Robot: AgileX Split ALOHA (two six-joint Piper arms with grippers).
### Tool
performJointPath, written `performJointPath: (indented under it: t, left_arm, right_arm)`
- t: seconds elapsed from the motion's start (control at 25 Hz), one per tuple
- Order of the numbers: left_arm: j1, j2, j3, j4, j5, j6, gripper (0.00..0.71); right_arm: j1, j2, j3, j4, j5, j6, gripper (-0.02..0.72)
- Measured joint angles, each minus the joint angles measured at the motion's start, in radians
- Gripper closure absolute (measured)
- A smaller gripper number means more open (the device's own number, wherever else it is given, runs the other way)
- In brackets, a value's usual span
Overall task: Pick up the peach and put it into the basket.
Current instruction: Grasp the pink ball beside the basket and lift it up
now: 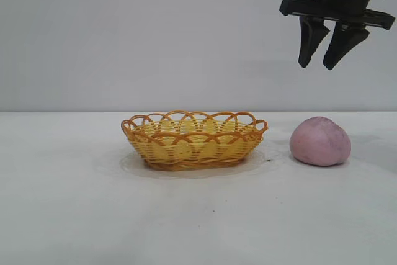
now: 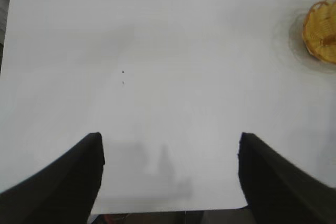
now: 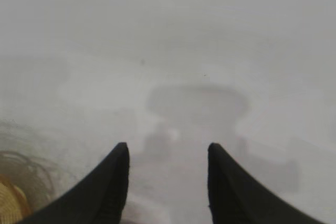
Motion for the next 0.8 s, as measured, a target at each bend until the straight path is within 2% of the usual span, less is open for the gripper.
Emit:
performJointPath:
  t: [0.24,0.52,0.8]
  left_arm:
    - [0.000,-0.272,0.209,-0.005,-0.055,-0.005,0.187]
    - [0.000,-0.470,0.376,-0.018,-0.134,0.008,0.187]
    - [0.000,-0.611,0.416,-0.018,-0.138,0.014,0.187]
  right_arm:
    - [0.000,0.000,0.000,0.000,0.002,0.000,0.412]
    - [0.000,0.000,0.000,0.000,0.002,0.000,0.412]
    - [0.000,-0.011,0.000,0.000,0.004,0.000,0.412]
